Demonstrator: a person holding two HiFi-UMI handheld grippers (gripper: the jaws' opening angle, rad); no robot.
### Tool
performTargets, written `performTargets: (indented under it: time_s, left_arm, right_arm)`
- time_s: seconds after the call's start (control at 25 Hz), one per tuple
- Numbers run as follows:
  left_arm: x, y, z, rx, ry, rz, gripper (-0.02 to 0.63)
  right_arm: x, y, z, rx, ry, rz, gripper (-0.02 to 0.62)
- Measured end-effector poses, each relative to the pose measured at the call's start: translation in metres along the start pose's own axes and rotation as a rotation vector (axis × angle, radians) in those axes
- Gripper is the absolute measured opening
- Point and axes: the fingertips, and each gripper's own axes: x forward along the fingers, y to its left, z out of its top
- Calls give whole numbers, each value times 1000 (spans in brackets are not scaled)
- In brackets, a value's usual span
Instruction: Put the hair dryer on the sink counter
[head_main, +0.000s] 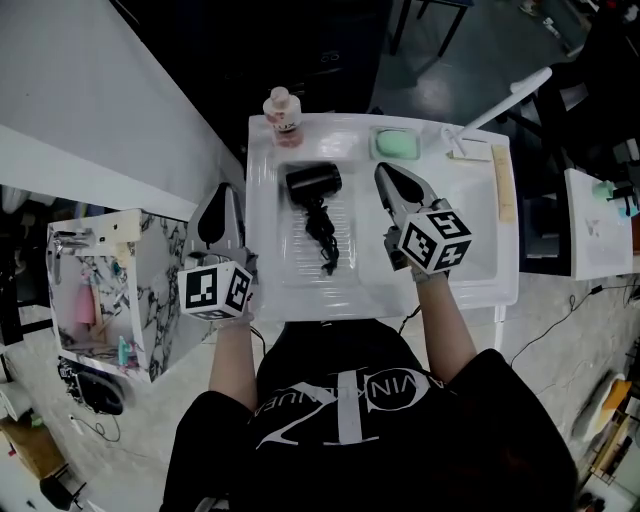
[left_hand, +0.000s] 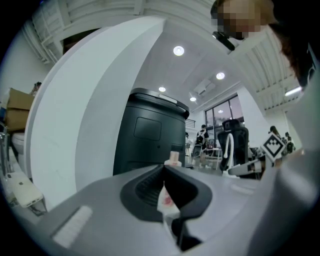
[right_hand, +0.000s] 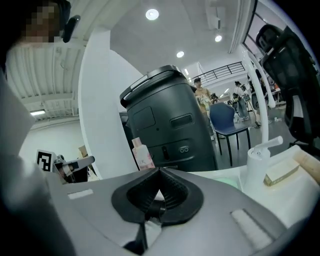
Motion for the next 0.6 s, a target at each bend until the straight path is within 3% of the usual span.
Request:
performTargets:
  time_s: [0.6]
  left_arm:
    - [12, 11, 41, 26, -74, 1, 0]
  right_arm:
    - [-14, -3, 62, -106, -168, -8, 3]
